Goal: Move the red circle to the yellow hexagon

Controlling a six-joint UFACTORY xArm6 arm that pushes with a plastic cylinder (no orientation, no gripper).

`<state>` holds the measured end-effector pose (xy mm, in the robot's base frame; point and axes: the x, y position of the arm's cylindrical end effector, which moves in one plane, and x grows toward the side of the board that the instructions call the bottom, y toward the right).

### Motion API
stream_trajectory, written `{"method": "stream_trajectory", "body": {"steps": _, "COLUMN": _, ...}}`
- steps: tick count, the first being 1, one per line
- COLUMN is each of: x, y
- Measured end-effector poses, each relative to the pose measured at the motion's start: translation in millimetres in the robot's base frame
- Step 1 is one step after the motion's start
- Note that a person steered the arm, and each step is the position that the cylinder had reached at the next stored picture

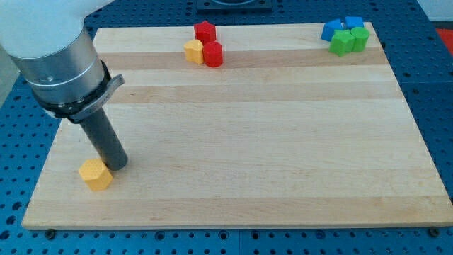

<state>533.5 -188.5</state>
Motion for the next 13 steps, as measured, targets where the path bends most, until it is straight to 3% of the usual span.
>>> {"method": "stream_trajectory", "body": {"steps": 2, "x": 11, "y": -16}}
{"method": "stream_trajectory", "body": {"steps": 3, "x": -12, "y": 10}}
{"method": "stream_trajectory", "body": {"steps": 6, "x": -198, "y": 204}}
{"method": "stream_trajectory", "body": {"steps": 7, "x": -239, "y": 258}}
{"method": "stream_trajectory", "body": {"steps": 8, "x": -282, "y": 272}}
{"method": "stream_trajectory", "body": {"steps": 9, "x": -307, "y": 230}}
{"method": "stream_trajectory", "body": {"steps": 10, "x": -296, "y": 170}}
{"method": "stream_trajectory", "body": {"steps": 11, "x": -254, "y": 135}}
{"method": "stream_trajectory", "body": {"steps": 13, "x": -171, "y": 120}}
